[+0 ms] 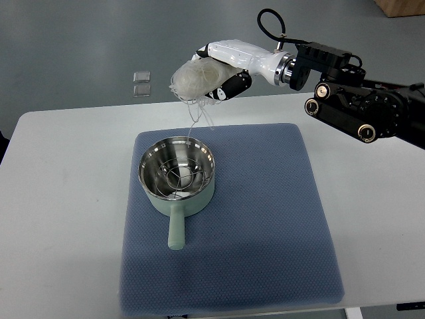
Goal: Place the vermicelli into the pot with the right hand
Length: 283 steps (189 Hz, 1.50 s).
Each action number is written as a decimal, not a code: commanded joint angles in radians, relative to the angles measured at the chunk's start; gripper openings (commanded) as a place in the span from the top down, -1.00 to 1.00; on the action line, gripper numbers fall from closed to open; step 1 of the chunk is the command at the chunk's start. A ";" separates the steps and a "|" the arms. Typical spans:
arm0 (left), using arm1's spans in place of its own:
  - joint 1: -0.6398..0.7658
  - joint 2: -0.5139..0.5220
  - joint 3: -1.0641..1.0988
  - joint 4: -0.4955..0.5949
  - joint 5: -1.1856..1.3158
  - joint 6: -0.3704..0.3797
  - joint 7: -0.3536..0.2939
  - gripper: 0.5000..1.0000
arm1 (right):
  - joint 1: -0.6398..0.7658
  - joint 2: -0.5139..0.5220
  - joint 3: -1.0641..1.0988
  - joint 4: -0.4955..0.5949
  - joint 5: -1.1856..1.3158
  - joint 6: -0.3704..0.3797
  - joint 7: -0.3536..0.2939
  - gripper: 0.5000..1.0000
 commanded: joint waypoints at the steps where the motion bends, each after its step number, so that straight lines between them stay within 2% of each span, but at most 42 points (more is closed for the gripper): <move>1: 0.001 0.000 0.001 -0.002 0.000 0.000 0.000 -1.00 | 0.000 0.021 -0.005 0.055 -0.004 0.021 0.029 1.00; 59: 0.001 0.000 0.001 -0.005 0.002 0.000 0.000 -1.00 | -0.049 0.105 -0.100 0.071 -0.020 0.005 0.048 1.00; 60: -0.001 0.000 0.001 -0.005 0.002 0.000 0.000 -1.00 | -0.057 0.107 -0.101 0.071 -0.020 0.004 0.049 0.80; 61: -0.001 0.000 0.001 -0.005 0.002 0.000 0.000 -1.00 | -0.057 0.107 -0.101 0.071 -0.020 0.004 0.049 0.79; 62: 0.001 0.000 0.001 -0.005 0.002 0.000 0.000 -1.00 | -0.063 0.107 -0.101 0.071 -0.020 0.001 0.051 0.58; 63: 0.001 0.000 0.001 -0.005 0.002 0.000 0.000 -1.00 | -0.063 0.107 -0.101 0.071 -0.020 0.001 0.051 0.58; 64: 0.001 0.000 0.001 -0.005 0.002 0.000 0.000 -1.00 | -0.069 0.105 -0.101 0.071 -0.020 -0.004 0.054 0.39; 65: 0.001 0.000 0.001 -0.005 0.002 0.000 0.000 -1.00 | -0.069 0.105 -0.101 0.071 -0.020 -0.004 0.054 0.39; 66: 0.001 0.000 0.001 -0.005 0.000 0.000 0.000 -1.00 | -0.074 0.105 -0.101 0.071 -0.020 -0.007 0.055 0.23; 67: 0.001 0.000 0.001 -0.005 0.000 0.000 0.000 -1.00 | -0.074 0.105 -0.101 0.071 -0.020 -0.007 0.055 0.23; 68: -0.001 0.000 0.001 -0.005 0.002 0.000 0.000 -1.00 | -0.080 0.105 -0.101 0.071 -0.020 -0.010 0.057 0.08; 69: -0.001 0.000 0.001 -0.005 0.002 0.000 0.000 -1.00 | -0.080 0.105 -0.101 0.071 -0.020 -0.010 0.057 0.07; 70: 0.001 0.000 0.001 -0.005 0.002 0.000 0.000 -1.00 | -0.086 0.105 -0.101 0.071 -0.020 -0.013 0.060 -0.06; 71: 0.001 0.000 0.001 -0.005 0.002 0.000 0.000 -1.00 | -0.086 0.105 -0.101 0.071 -0.020 -0.013 0.060 -0.06; 72: 0.001 0.000 0.001 -0.005 0.002 0.000 0.000 -1.00 | -0.091 0.105 -0.101 0.071 -0.018 -0.018 0.062 -0.16; 81: -0.001 0.000 0.001 -0.003 0.000 0.000 0.000 -1.00 | -0.104 0.105 -0.101 0.071 -0.018 -0.032 0.069 -0.45; 89: 0.001 0.000 0.001 -0.003 0.000 0.000 0.000 -1.00 | -0.108 0.099 -0.098 0.071 -0.018 -0.044 0.074 -0.58; 124: -0.001 0.000 0.001 -0.003 0.002 0.000 0.000 -1.00 | -0.115 0.062 -0.018 0.054 0.000 -0.096 0.071 -0.59; 150: 0.001 0.000 0.002 -0.005 0.002 0.000 0.000 -1.00 | -0.227 0.056 0.187 0.038 0.080 -0.107 0.054 -0.59; 190: -0.001 0.000 0.002 -0.006 0.002 -0.002 0.000 -1.00 | -0.362 0.068 0.454 -0.058 0.341 -0.116 -0.069 -0.57; 222: 0.001 0.000 0.002 -0.006 0.002 -0.002 0.000 -1.00 | -0.407 0.062 0.512 -0.138 0.629 -0.118 -0.175 -0.58; 247: 0.001 0.000 0.002 -0.006 0.002 -0.002 0.000 -1.00 | -0.422 0.056 0.512 -0.143 0.830 -0.118 -0.196 -0.59; 263: 0.001 0.000 0.002 -0.006 0.002 -0.002 0.000 -1.00 | -0.431 0.058 0.535 -0.144 0.908 -0.118 -0.196 -0.69; 283: -0.001 0.000 0.002 -0.005 0.002 -0.002 0.000 -1.00 | -0.456 0.068 0.589 -0.158 0.971 -0.116 -0.196 -0.69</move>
